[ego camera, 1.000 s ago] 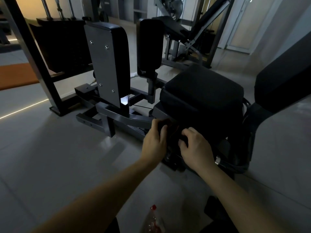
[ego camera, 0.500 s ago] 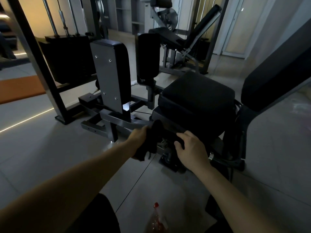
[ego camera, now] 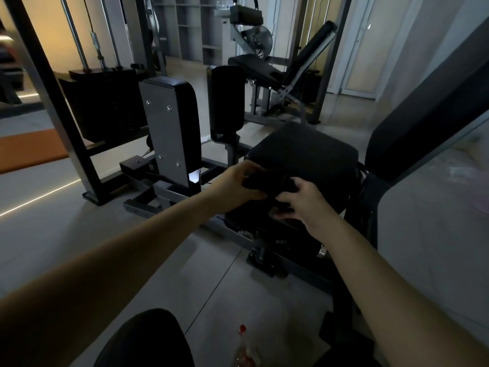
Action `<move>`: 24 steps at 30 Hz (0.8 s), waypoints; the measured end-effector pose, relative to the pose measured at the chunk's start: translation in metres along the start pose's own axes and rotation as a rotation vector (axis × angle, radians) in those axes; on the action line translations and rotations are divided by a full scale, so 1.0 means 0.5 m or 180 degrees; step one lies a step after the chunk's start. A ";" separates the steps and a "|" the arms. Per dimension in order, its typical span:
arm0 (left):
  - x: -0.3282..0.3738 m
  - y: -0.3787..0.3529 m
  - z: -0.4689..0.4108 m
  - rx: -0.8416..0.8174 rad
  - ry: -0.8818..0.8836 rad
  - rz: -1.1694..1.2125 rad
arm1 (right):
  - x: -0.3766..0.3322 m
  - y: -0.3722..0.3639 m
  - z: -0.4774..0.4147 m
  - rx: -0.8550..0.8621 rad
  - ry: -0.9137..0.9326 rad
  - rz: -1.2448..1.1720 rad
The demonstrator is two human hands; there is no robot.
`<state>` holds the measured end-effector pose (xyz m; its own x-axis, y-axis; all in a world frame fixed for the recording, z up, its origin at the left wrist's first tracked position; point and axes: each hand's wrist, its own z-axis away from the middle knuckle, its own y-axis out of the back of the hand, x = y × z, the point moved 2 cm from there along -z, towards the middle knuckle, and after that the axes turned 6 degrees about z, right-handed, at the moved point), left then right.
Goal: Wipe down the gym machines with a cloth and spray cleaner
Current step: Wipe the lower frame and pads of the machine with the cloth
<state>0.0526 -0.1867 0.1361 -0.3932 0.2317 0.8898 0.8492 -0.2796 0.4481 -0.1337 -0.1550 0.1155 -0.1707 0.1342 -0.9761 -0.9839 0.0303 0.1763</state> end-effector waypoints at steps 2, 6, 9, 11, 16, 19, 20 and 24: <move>-0.001 -0.012 0.005 0.0050 -0.0085 -0.0558 | -0.008 0.022 0.001 0.0130 0.0027 0.0276; -0.058 -0.019 0.048 -0.0232 0.0330 -0.0361 | -0.018 0.091 -0.003 0.0371 -0.0004 0.0432; -0.094 -0.051 0.089 -0.0201 0.0456 -0.0330 | -0.025 0.109 -0.006 0.0729 0.0028 0.0175; -0.108 -0.079 0.110 0.0089 0.0448 -0.0079 | -0.023 0.102 -0.008 0.1031 0.0051 -0.0148; -0.128 -0.116 0.119 0.0427 0.0821 0.1178 | 0.015 0.074 0.018 0.1682 0.0591 0.0689; -0.151 -0.117 0.119 0.0486 0.1496 0.1644 | 0.051 0.013 0.044 0.1228 0.1355 0.2165; -0.158 -0.117 0.120 0.0460 0.1619 0.1783 | 0.067 -0.012 0.047 0.0857 0.1382 0.2541; -0.180 -0.106 0.116 0.0426 0.1715 0.1660 | 0.116 -0.081 0.021 0.0071 0.1201 0.4067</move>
<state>0.0633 -0.1388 0.0272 -0.0181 -0.3960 0.9181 0.9942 -0.1048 -0.0256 -0.1034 -0.1383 0.0531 -0.9747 -0.2003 -0.0991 -0.1221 0.1061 0.9868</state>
